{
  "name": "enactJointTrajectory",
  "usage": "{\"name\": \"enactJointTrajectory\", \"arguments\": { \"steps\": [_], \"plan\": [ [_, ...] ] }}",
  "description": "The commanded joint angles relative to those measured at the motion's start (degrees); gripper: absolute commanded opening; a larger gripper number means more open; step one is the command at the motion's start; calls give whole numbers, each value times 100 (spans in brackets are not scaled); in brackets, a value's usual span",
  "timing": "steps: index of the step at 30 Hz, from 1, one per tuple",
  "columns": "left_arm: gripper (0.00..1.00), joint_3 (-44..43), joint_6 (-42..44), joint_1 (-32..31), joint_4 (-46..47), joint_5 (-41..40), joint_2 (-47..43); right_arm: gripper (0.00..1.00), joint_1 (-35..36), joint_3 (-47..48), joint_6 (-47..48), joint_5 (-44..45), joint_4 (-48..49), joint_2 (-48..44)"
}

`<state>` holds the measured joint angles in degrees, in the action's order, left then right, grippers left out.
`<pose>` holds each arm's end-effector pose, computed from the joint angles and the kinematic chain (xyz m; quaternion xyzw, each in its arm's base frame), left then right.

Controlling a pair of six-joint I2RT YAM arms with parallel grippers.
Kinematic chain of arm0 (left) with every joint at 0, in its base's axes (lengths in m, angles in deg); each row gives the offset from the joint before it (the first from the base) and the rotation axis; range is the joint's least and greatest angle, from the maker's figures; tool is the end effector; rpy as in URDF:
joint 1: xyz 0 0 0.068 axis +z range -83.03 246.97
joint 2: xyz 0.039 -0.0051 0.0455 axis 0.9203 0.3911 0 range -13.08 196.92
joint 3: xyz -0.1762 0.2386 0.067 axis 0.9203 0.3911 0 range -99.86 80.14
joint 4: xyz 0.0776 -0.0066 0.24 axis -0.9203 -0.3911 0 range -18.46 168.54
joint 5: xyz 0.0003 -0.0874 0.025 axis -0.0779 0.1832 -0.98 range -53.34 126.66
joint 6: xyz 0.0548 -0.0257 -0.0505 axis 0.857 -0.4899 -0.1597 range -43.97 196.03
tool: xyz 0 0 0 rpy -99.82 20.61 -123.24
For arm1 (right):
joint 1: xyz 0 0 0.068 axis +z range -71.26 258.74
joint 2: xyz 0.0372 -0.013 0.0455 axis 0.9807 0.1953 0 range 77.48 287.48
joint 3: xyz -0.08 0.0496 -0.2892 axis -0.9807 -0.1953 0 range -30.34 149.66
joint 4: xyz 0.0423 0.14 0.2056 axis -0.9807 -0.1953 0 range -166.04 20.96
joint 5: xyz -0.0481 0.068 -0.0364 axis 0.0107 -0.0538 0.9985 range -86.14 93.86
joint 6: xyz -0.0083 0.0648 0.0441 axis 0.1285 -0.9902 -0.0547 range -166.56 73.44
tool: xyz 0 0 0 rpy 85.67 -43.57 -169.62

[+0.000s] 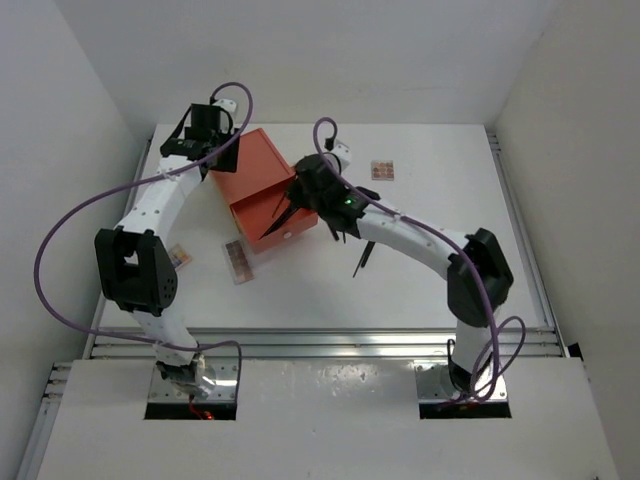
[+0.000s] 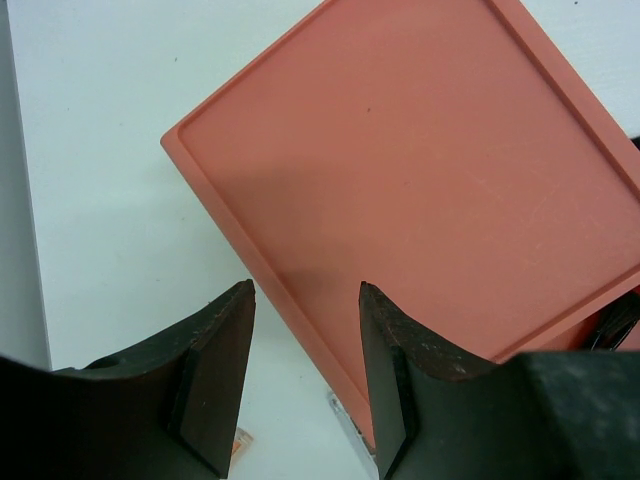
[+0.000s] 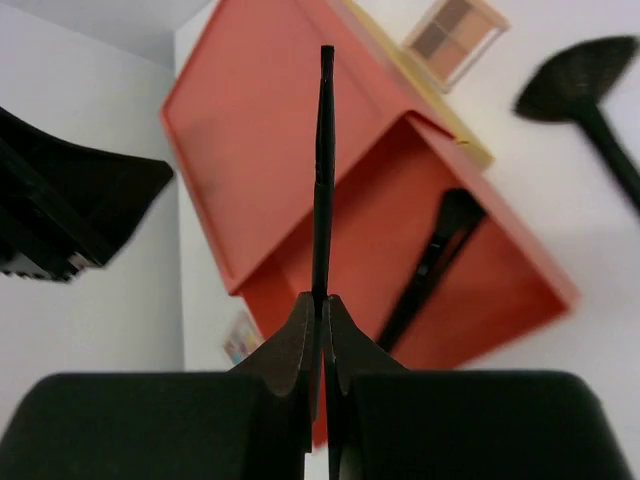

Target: Organize the makeup

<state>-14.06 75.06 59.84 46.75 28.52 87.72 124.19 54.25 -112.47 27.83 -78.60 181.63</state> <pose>0.4243 -0.0435 0.3495 0.0175 0.8984 0.0331 0.4376 0.3372 0.3035 0.3124 0.2533 0.8113 0.3084 0.4273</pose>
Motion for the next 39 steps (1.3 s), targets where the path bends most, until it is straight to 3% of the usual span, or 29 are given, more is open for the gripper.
{"name": "enactJointTrajectory", "arguments": {
  "steps": [1,9,14,18,19,22,25,29,33,39],
  "plan": [
    [52,155,-140,46,164,76,-376,0,130,688,-588,511,367,429],
    [52,314,-140,98,217,181,-543,0,201,1059,-1222,442,-124,1036],
    [52,261,-140,98,270,181,-490,1,306,1119,-1258,-75,68,1282],
    [53,208,-140,98,270,234,-438,18,333,1235,-1038,-217,138,1353],
    [53,208,-140,98,270,234,-438,29,333,1235,-899,-260,174,1344],
    [53,208,-140,98,270,287,-438,41,359,1235,-529,-270,279,1282],
    [53,208,-140,98,270,287,-438,43,350,1191,77,-322,506,1133],
    [53,103,-79,98,217,340,-438,46,351,1217,1646,-752,754,730],
    [53,103,-26,98,217,340,-385,48,79,1129,2363,-964,-226,203],
    [53,50,97,151,217,340,-332,50,-1019,419,3031,-797,-2109,-387]
  ]
}}
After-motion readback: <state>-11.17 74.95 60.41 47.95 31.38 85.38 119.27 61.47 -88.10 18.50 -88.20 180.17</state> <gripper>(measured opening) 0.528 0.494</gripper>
